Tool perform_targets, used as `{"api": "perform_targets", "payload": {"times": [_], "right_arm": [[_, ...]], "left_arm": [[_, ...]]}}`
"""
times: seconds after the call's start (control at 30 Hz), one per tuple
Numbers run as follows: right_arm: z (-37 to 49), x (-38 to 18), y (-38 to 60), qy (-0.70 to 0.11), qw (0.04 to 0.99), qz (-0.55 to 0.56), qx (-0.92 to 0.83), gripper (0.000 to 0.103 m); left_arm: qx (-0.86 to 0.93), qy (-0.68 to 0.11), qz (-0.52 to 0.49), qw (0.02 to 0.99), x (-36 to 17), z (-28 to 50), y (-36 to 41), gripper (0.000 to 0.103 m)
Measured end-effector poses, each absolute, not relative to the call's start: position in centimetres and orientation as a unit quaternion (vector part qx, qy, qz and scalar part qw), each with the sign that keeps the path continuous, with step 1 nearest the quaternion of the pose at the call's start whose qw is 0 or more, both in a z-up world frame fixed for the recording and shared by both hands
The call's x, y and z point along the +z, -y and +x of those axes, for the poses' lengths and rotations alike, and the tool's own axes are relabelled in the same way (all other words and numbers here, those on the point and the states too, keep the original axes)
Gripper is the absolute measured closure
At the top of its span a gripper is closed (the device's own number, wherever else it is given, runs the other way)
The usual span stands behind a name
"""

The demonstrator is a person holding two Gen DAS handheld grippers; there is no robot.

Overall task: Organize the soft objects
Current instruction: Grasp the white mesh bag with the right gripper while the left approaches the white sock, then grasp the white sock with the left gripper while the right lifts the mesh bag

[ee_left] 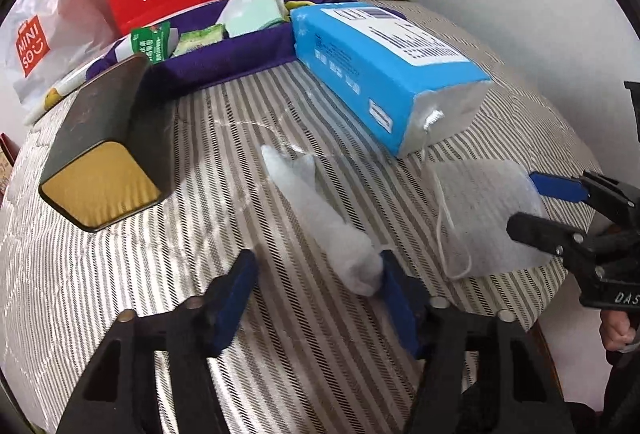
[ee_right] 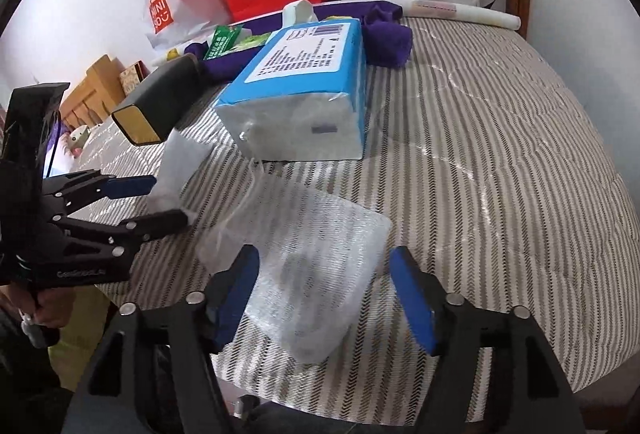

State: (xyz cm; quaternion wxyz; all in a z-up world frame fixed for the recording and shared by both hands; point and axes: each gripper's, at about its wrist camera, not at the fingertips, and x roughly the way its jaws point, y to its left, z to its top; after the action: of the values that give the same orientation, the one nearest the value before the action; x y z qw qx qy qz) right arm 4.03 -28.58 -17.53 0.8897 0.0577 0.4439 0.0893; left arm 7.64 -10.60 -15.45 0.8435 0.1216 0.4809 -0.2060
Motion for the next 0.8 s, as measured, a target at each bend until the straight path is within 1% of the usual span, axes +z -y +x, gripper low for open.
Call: {"api": "perform_targets", "payload": {"times": [0.03,0.1,0.17,0.2,0.23,0.33,0.4,0.47,0.53,0.8], "right_arm": [[4.1,-17.6,28.4,-0.446,0.888,0.059,0.090,0.030],[4.4,-17.7,27.9,-0.447,0.888,0.058,0.090,0.026],[4.6,-17.7,27.4,-0.445,0.890,0.053,0.091,0.023],[4.8,-17.8,27.1,-0.444,0.890,0.048,0.093,0.022],[4.9,-17.9,26.9,-0.445,0.890,0.043,0.093,0.020],[5.3,-18.0,26.1,-0.444,0.891,0.028,0.092,0.016],[5.5,-18.1,25.7,-0.444,0.891,0.029,0.092,0.011],[5.7,-18.2,25.4,-0.443,0.891,0.033,0.089,0.003],[5.9,-18.3,25.0,-0.443,0.892,0.030,0.083,0.000],[6.4,-18.8,22.9,-0.439,0.898,-0.013,0.021,0.001]], "left_arm": [[-0.205,-0.480,0.119,0.845,-15.4,7.8,10.3,0.058],[-0.203,-0.482,0.107,0.846,-15.4,8.3,9.6,0.067],[-0.202,-0.486,0.091,0.846,-15.3,8.8,8.6,0.071],[-0.201,-0.487,0.085,0.846,-15.3,8.9,8.3,0.076],[-0.199,-0.489,0.080,0.846,-15.3,9.1,7.9,0.078],[-0.178,-0.490,0.076,0.850,-15.3,9.4,6.6,0.078],[-0.170,-0.491,0.071,0.852,-15.3,9.6,5.7,0.078],[-0.164,-0.495,0.059,0.851,-15.3,9.9,4.7,0.078],[-0.161,-0.497,0.050,0.851,-15.3,10.1,4.1,0.078],[-0.160,-0.494,0.046,0.853,-15.5,10.3,3.7,0.078]]}}
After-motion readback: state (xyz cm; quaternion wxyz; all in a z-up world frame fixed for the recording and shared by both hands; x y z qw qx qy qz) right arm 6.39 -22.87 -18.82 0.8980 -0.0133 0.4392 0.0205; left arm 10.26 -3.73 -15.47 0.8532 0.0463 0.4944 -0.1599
